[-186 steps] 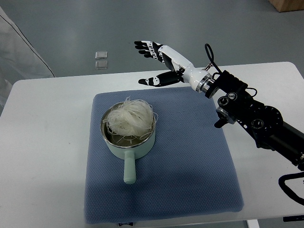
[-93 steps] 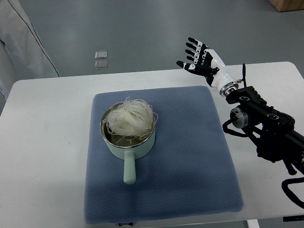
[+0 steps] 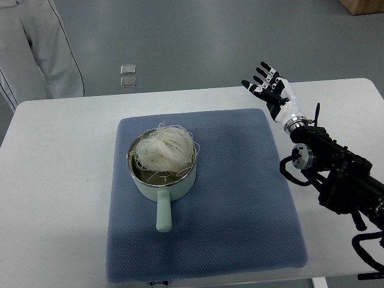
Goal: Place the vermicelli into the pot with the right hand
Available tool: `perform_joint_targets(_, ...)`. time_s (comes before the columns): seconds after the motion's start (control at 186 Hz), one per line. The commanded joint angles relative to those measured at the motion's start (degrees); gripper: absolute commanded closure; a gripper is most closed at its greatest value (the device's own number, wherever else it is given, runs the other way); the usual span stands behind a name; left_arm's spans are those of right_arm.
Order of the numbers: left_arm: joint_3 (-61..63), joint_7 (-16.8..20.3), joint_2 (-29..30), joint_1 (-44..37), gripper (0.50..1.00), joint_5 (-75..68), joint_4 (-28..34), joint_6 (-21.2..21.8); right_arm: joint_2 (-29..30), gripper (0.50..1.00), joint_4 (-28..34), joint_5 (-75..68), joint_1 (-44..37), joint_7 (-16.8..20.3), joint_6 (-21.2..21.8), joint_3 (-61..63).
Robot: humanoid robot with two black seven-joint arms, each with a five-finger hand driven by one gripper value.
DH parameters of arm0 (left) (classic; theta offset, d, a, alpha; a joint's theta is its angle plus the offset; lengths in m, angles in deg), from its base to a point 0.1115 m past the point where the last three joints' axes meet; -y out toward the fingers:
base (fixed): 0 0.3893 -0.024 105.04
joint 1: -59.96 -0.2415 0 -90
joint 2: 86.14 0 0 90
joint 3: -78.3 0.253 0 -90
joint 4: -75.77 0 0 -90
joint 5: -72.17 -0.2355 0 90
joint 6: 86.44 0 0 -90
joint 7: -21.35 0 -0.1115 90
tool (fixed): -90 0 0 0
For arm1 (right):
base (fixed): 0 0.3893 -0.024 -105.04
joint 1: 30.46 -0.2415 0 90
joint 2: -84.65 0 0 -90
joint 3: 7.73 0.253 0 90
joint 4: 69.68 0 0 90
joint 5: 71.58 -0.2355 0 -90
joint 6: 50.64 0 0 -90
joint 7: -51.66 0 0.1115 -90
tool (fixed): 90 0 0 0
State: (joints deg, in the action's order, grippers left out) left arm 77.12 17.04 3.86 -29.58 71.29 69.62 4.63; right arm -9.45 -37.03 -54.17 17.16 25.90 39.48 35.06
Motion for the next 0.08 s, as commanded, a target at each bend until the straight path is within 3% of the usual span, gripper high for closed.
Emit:
perform_joint_targets(0.0, 0.03, 0.00, 0.00, -0.02, 0.500, 0.00, 0.00, -0.02, 0.05, 0.579, 0.04, 0.00, 0.19, -0.08, -0.38, 0.10)
perform_joint_targets(0.07, -0.06, 0.00, 0.00, -0.02, 0.500, 0.00, 0.00, 0.07, 0.14, 0.581, 0.04, 0.00, 0.63, -0.70, -0.91, 0.10)
